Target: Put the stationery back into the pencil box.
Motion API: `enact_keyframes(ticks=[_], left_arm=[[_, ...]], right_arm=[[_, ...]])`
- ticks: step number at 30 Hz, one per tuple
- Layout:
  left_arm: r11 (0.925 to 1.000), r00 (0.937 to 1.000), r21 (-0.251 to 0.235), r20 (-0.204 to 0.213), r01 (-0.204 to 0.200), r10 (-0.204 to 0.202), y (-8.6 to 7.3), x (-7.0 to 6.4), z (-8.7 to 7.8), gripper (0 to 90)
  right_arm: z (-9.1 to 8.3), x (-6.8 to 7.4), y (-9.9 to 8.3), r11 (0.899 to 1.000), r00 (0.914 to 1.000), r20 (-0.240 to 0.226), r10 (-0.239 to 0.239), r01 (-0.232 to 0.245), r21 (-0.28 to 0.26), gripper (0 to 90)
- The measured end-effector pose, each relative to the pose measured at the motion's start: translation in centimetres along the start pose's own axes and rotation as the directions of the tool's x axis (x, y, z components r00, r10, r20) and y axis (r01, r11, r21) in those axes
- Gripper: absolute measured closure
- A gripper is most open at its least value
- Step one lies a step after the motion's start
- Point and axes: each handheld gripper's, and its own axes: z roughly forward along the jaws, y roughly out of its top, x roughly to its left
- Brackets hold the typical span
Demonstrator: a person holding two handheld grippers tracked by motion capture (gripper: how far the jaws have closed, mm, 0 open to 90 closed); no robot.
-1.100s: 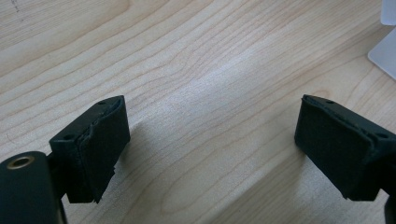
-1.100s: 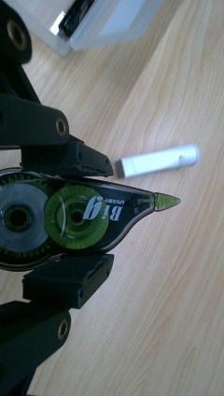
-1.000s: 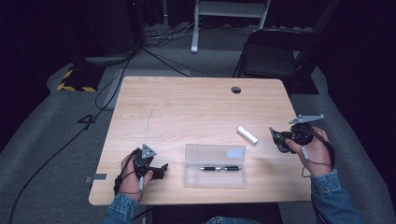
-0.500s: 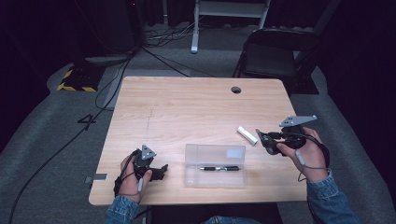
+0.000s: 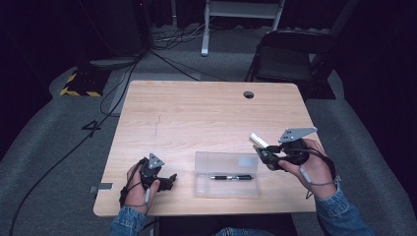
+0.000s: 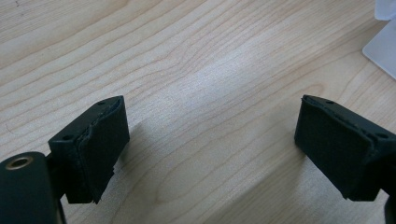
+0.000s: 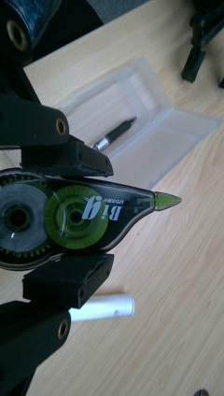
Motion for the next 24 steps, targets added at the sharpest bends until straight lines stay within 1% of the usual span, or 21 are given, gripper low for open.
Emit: enact_keyframes(ticks=[4, 7, 8, 9, 13, 14, 17, 21, 22, 24], left_arm=[[1.0, 1.0, 0.0, 0.0, 0.0, 0.0, 0.0, 0.0, 0.0, 10.4], [1.0, 1.0, 0.0, 0.0, 0.0, 0.0, 0.0, 0.0, 0.0, 10.4], [1.0, 1.0, 0.0, 0.0, 0.001, -0.001, 0.0, 0.0, 0.0, 10.4], [1.0, 1.0, 0.0, 0.0, 0.001, -0.001, 0.0, 0.0, 0.0, 10.4], [1.0, 1.0, 0.001, 0.003, 0.0, 0.0, 0.0, 0.0, 0.0, 10.2], [1.0, 1.0, 0.001, 0.003, 0.0, 0.0, 0.0, 0.0, 0.0, 10.1], [1.0, 1.0, 0.001, 0.006, 0.0, 0.0, 0.0, 0.0, 0.0, 10.0], [1.0, 1.0, 0.002, 0.005, -0.001, 0.001, 0.0, 0.0, 0.0, 10.0], [1.0, 1.0, 0.002, 0.005, -0.001, 0.001, 0.0, 0.0, 0.0, 10.0], [1.0, 1.0, 0.001, 0.005, -0.001, 0.001, 0.0, 0.0, 0.0, 9.9]], right_arm=[[0.5, 0.7, 0.2, 1.0, 0.9993, -0.03, -0.024, 0.024, 0.006, 52.4], [0.7, 0.9, 0.2, 1.0, 0.9988, -0.04, -0.029, 0.029, 0.006, 52.3], [0.9, 1.1, 0.3, 0.999, 0.9979, -0.054, -0.037, 0.038, 0.011, 52.3], [1.1, 1.2, 0.3, 0.999, 0.9971, -0.067, -0.035, 0.036, 0.014, 52.4], [1.8, 1.7, 0.3, 0.998, 0.9941, -0.093, -0.055, 0.058, 0.026, 52.4], [1.8, 1.7, 0.3, 0.998, 0.9941, -0.093, -0.055, 0.058, 0.026, 52.4], [2.3, 2.3, 0.4, 0.997, 0.9901, -0.122, -0.07, 0.074, 0.033, 52.4], [2.9, 2.7, 0.4, 0.995, 0.9861, -0.144, -0.083, 0.089, 0.04, 52.4], [3.2, 2.9, 0.3, 0.994, 0.9837, -0.153, -0.095, 0.103, 0.043, 52.3], [3.5, 3.1, 0.3, 0.992, 0.9815, -0.158, -0.109, 0.117, 0.044, 52.3]])
